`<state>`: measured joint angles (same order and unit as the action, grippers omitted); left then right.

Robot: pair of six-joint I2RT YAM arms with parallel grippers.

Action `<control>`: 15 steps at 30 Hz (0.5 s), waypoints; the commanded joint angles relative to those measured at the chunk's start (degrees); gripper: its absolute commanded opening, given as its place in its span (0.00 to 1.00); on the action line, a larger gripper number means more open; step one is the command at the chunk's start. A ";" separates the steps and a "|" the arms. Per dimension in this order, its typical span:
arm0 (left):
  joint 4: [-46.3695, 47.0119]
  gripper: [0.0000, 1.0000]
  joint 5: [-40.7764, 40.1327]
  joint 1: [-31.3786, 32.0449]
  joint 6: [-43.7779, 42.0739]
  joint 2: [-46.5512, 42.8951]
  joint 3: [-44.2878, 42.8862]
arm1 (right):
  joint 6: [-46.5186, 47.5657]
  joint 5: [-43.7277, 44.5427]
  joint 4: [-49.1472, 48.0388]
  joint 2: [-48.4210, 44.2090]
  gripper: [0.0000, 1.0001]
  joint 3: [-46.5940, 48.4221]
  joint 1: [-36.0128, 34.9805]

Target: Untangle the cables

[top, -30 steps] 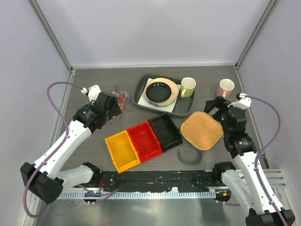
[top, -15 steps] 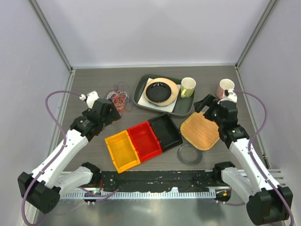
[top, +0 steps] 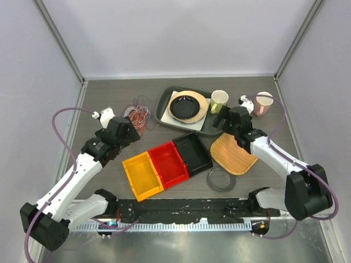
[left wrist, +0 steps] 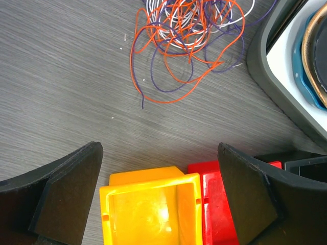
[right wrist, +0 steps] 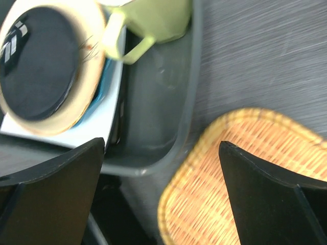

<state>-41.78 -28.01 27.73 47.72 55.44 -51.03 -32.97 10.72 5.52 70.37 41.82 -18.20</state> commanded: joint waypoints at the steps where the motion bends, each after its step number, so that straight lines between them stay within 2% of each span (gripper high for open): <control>1: 1.70 1.00 -2.22 -0.30 0.53 -0.60 0.49 | 0.19 16.15 -1.92 3.81 1.00 4.67 -0.61; 4: 1.88 1.00 -2.49 -0.30 0.44 -1.03 0.75 | 1.77 19.16 -4.98 5.57 0.94 4.41 -0.61; 6: 2.23 1.00 -2.58 -0.30 0.53 -1.38 1.01 | 2.90 17.94 -7.78 6.88 0.77 4.32 -0.61; 7: 2.32 1.00 -2.58 -0.30 0.53 -1.39 1.10 | 3.52 16.97 -7.89 8.80 0.74 5.45 -0.61; 13: 2.32 1.00 -3.10 -0.30 0.62 -1.39 1.37 | 4.33 11.52 -2.88 17.94 0.73 12.57 -0.61; 15: 2.14 1.00 -3.28 -0.30 0.62 -1.39 1.28 | 3.62 12.91 -3.06 19.45 0.63 12.84 -0.61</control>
<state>-41.67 -29.36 27.73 47.77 54.83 -49.87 -29.34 22.96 2.66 87.55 51.68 -18.70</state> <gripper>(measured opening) 0.996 0.705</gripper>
